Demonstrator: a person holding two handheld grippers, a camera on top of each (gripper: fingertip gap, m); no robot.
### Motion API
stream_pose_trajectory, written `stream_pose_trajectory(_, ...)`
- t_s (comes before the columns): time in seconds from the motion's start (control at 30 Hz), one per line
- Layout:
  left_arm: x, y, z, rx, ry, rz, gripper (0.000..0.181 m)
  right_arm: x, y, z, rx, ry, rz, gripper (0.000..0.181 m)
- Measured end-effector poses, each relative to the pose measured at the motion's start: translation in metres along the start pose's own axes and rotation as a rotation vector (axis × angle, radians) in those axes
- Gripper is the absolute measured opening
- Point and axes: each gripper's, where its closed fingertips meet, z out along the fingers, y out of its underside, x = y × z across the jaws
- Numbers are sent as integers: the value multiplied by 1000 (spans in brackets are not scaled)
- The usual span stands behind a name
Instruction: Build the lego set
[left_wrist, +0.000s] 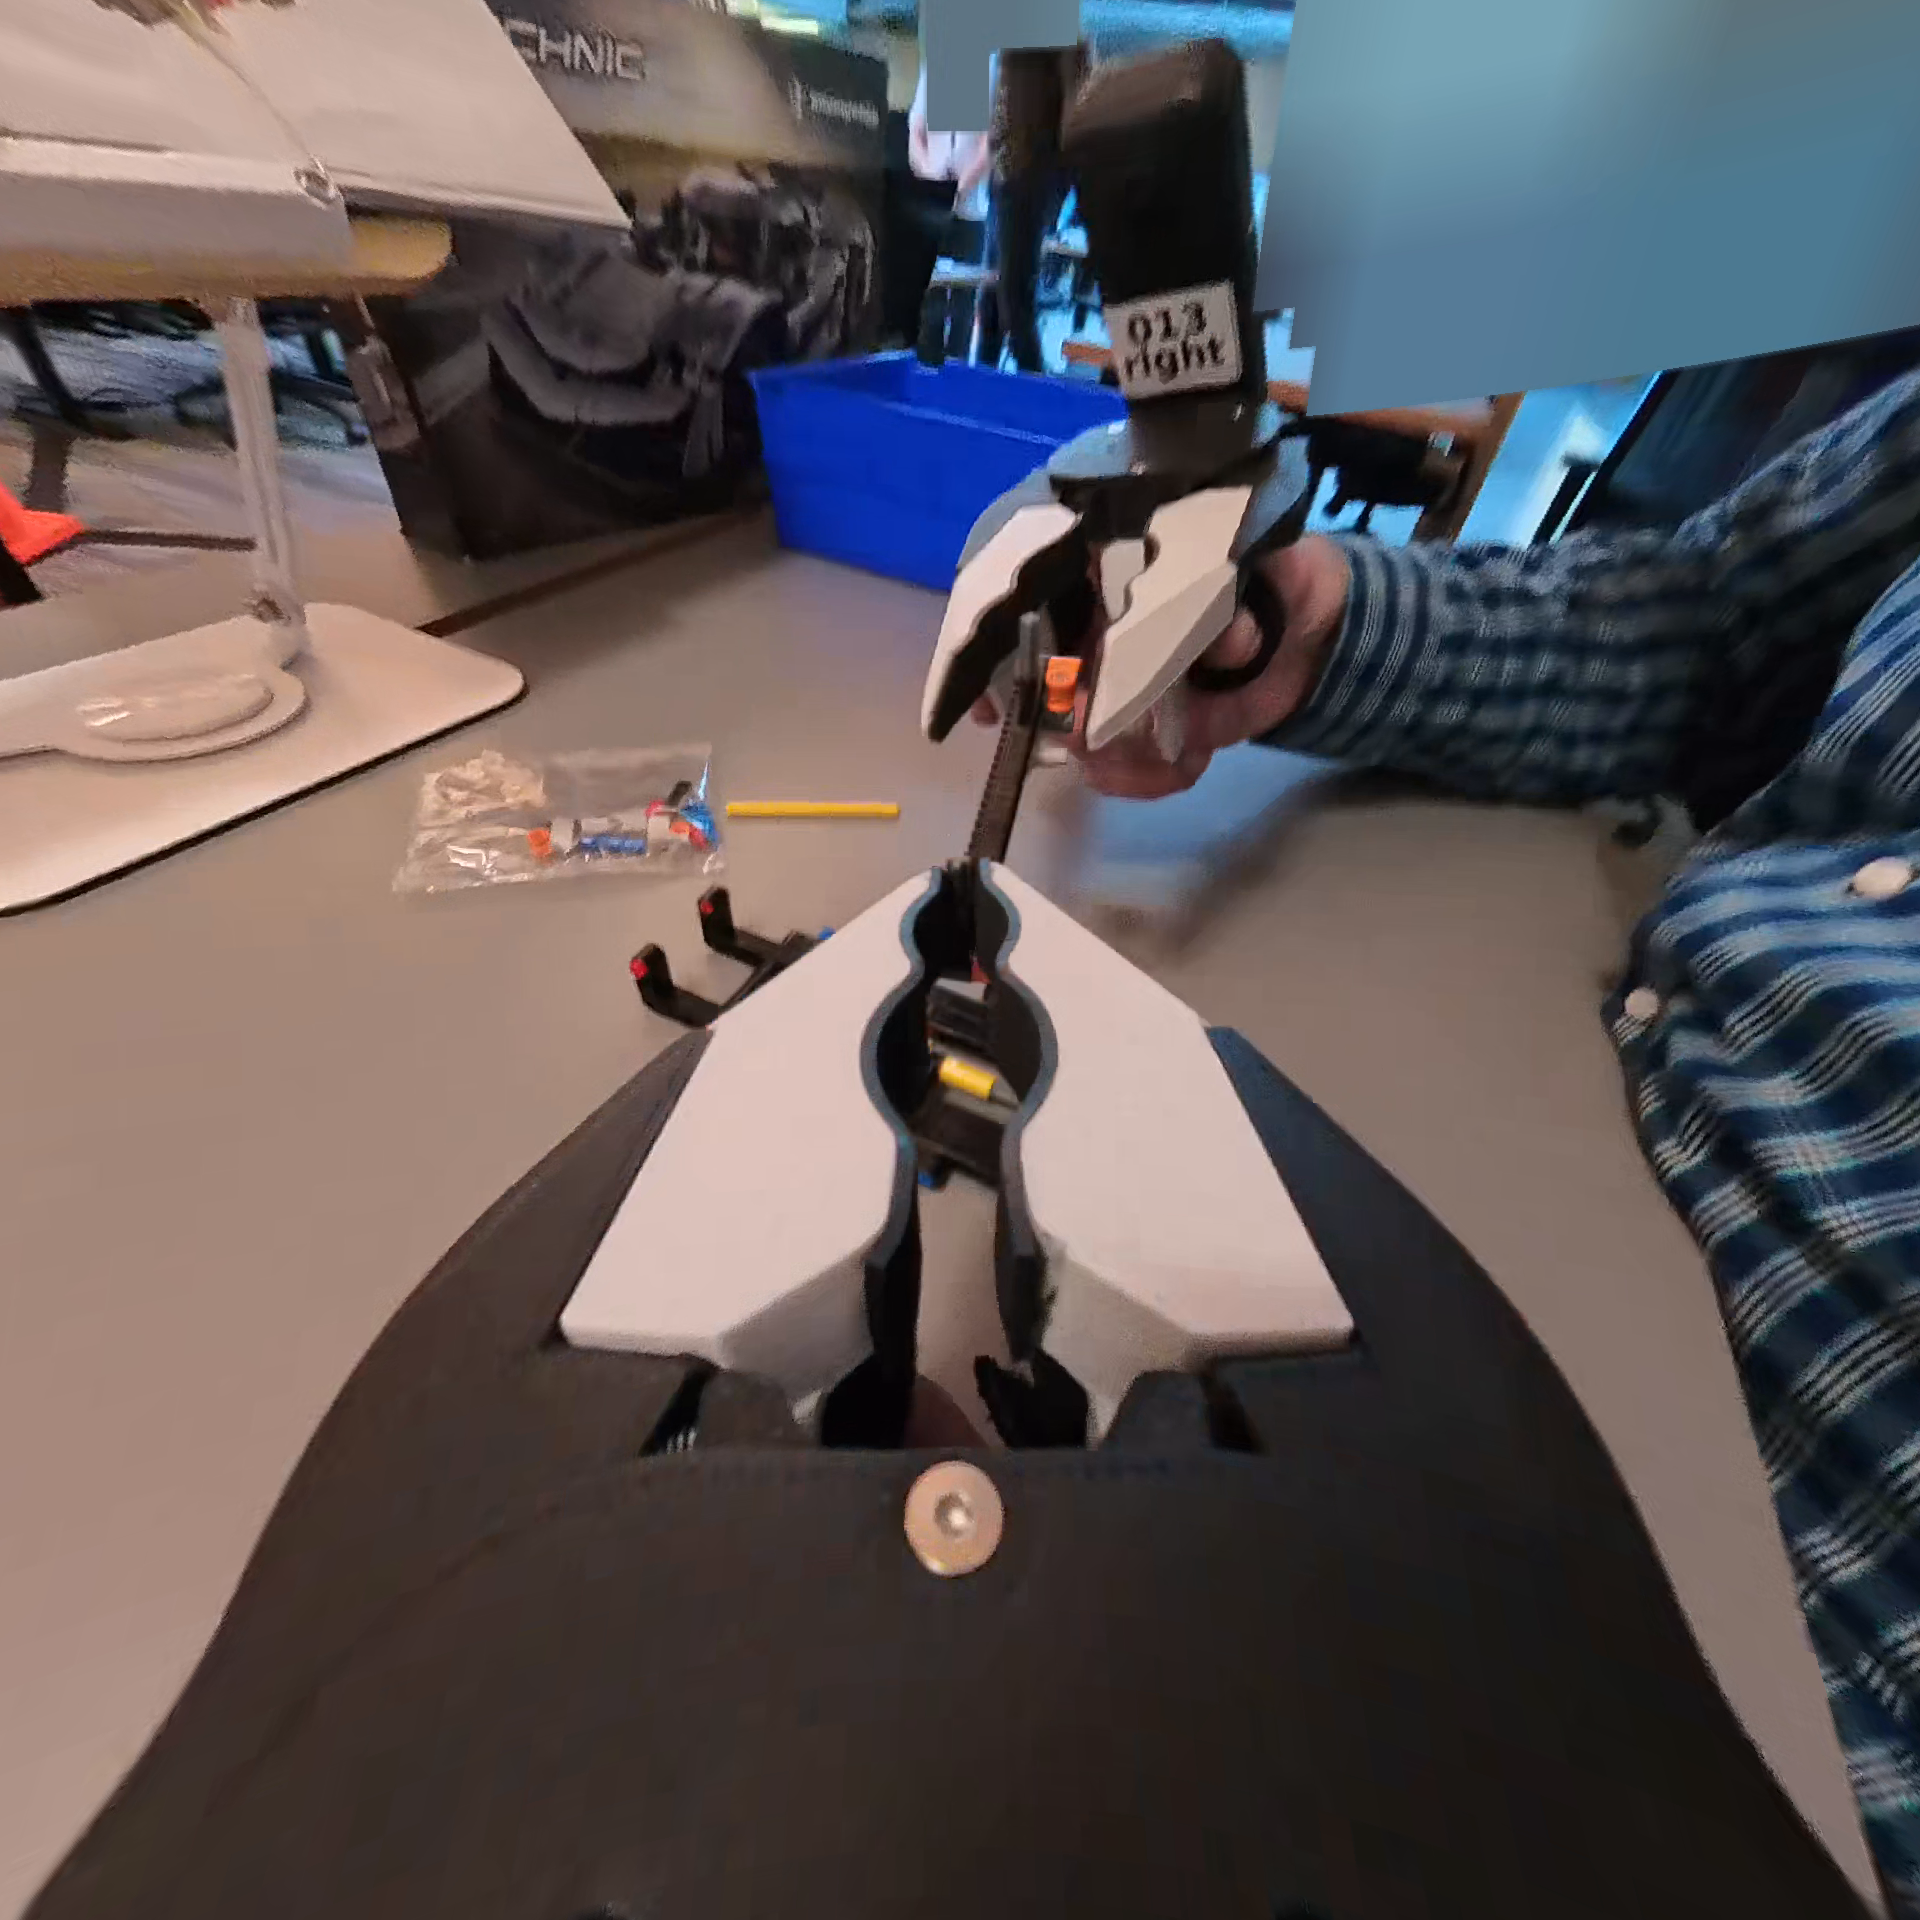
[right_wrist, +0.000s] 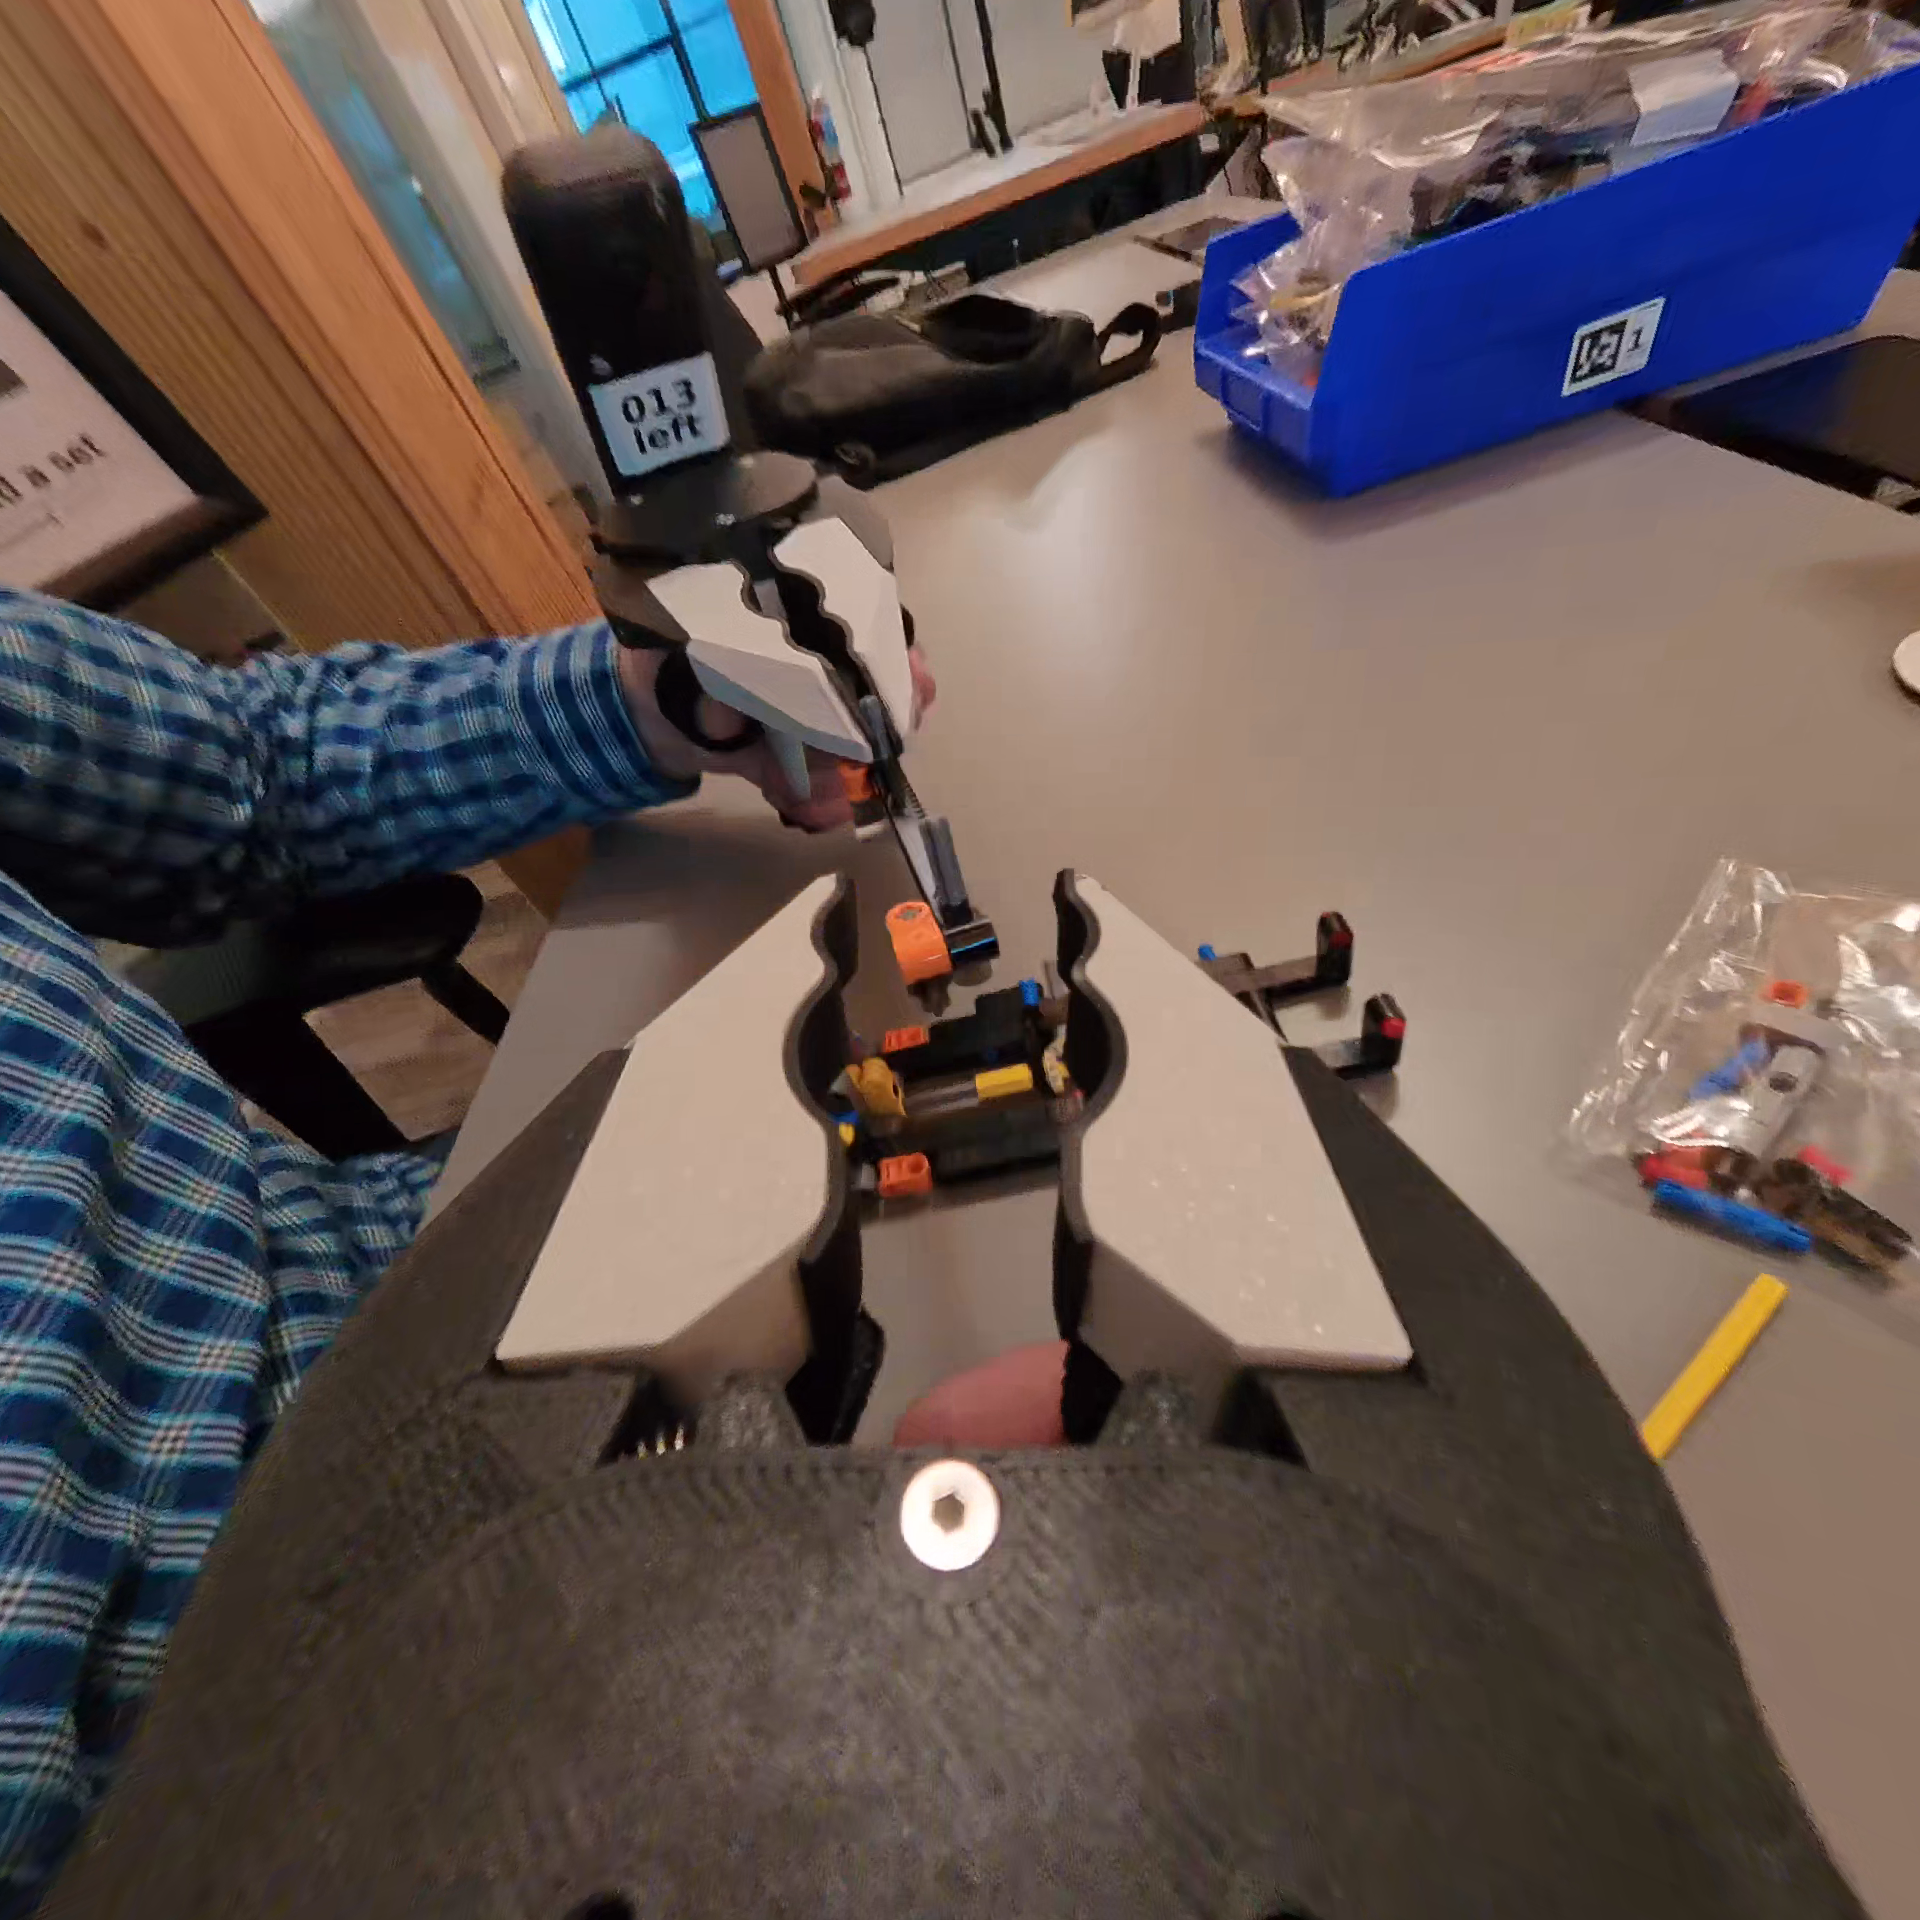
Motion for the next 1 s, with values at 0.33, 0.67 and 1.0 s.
stream_pose_trajectory(0.33,2,-2,16,41,65,-88,1,-3,-11,0,38,-23,-1,0)
stream_pose_trajectory(0.67,-1,-23,20,130,86,-124,1,8,-15,-39,107,10,63,40)
stream_pose_trajectory(1.0,0,-65,26,324,99,-242,1,-15,-21,-28,367,-71,234,32)
